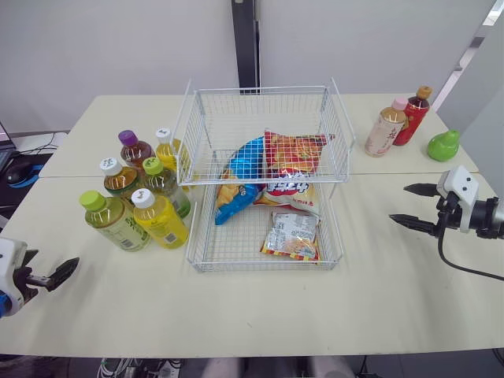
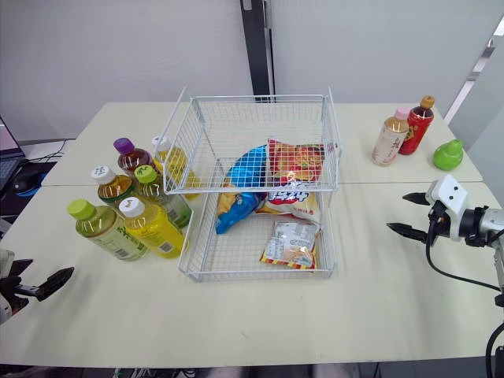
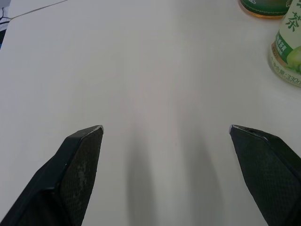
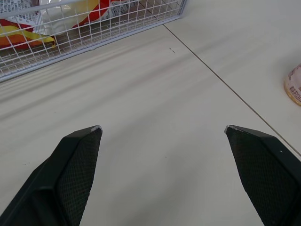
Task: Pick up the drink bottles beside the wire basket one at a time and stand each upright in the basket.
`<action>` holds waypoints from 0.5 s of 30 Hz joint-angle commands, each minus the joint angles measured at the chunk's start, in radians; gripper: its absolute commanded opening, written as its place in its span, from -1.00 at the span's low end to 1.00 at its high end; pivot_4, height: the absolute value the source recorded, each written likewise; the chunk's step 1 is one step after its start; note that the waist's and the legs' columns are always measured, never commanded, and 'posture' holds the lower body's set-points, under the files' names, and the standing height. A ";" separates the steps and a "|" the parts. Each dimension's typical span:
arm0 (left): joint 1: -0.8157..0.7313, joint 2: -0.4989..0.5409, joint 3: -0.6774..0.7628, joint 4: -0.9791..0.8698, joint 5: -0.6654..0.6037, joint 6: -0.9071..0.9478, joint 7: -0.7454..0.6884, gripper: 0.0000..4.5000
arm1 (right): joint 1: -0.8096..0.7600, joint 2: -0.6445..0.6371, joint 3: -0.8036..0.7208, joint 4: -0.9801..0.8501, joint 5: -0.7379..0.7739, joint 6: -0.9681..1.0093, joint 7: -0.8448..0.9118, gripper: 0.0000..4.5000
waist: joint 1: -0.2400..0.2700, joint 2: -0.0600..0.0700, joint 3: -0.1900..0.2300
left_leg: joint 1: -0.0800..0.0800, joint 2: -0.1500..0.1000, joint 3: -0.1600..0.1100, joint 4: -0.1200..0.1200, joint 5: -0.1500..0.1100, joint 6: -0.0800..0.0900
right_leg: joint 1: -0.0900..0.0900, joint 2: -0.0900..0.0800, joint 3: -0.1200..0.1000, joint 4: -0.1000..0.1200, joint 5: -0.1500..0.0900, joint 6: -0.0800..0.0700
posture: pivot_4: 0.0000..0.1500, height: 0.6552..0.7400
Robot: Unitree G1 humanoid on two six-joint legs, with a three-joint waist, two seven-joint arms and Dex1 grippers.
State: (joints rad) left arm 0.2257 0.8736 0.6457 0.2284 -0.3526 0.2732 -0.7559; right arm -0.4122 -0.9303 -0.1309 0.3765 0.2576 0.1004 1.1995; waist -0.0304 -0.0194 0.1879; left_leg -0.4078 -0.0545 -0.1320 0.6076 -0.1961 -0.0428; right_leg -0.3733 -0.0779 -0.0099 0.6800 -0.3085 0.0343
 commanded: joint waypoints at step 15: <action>-0.038 0.081 0.125 0.115 -0.070 -0.049 -0.156 0.98 | -0.002 0.010 -0.063 0.029 0.019 -0.046 -0.063 1.00 | 0.000 0.000 0.000 | 0.000 0.000 0.000 0.000 0.000 0.000 | 0.000 0.001 0.000 0.000 0.000 0.000 | 1.00 1.00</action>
State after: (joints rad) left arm 0.1949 0.9281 0.7164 0.3347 -0.3996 0.2336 -0.8913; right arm -0.4080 -0.8996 -0.1466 0.4180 0.2572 0.0696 1.1420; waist -0.0309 -0.0194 0.1879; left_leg -0.4076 -0.0542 -0.1317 0.6076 -0.1961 -0.0428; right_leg -0.3734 -0.0771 -0.0099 0.6804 -0.3085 0.0343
